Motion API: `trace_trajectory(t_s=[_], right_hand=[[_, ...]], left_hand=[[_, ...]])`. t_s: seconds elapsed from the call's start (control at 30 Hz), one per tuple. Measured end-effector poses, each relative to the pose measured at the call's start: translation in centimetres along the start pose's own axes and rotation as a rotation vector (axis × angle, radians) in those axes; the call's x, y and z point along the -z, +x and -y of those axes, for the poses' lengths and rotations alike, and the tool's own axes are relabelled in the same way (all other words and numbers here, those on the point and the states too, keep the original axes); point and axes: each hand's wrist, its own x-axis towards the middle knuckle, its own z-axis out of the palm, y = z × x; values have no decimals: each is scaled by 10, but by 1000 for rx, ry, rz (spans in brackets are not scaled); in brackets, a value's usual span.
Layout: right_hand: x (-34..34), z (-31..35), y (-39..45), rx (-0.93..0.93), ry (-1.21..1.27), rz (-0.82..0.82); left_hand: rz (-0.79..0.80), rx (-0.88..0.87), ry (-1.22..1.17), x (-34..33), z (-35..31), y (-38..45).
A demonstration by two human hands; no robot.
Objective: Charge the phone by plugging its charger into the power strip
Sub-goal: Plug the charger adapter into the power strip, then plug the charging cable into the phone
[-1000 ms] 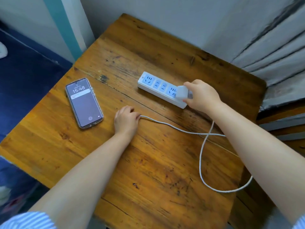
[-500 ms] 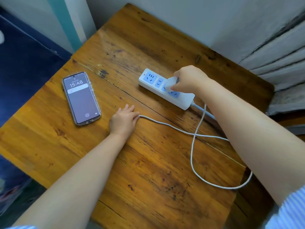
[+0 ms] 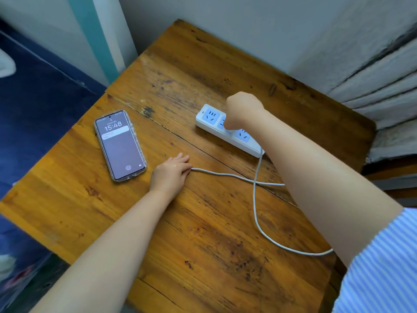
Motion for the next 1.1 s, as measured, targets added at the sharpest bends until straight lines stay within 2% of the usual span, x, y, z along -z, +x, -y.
trace_trajectory(t_s=[0.2,0.5,0.6,0.67,0.73,0.8,0.83,0.9,1.0,1.03,1.1], right_hand=[[-6,2,3,27,-57,-30],[-21,5,-9,-18,-51,-95],[-16,9,-10,-16,-101,-71],[-14,7,-14,-10,-199,-75],[-24,10,-23,72,-348,-210],[-43,21,-40,227,-297,-398],[-53,28,-50,308,-226,-437],[-78,43,-69,440,-86,-353],[-112,63,-94,527,201,-2],[-122,68,-99,536,239,63],[-133,76,-105,519,301,62]], left_hand=[[-35,-7,3,12,15,-3],[42,98,18,29,20,-14],[-8,181,-118,31,17,-21],[-60,259,-311,29,14,-31],[-81,346,-503,28,14,-47],[-88,407,-608,28,20,-60],[-103,431,-658,28,24,-63],[-154,475,-749,30,31,-71],[-187,513,-830,31,44,-80],[-183,515,-837,31,48,-83],[-177,511,-854,31,54,-88]])
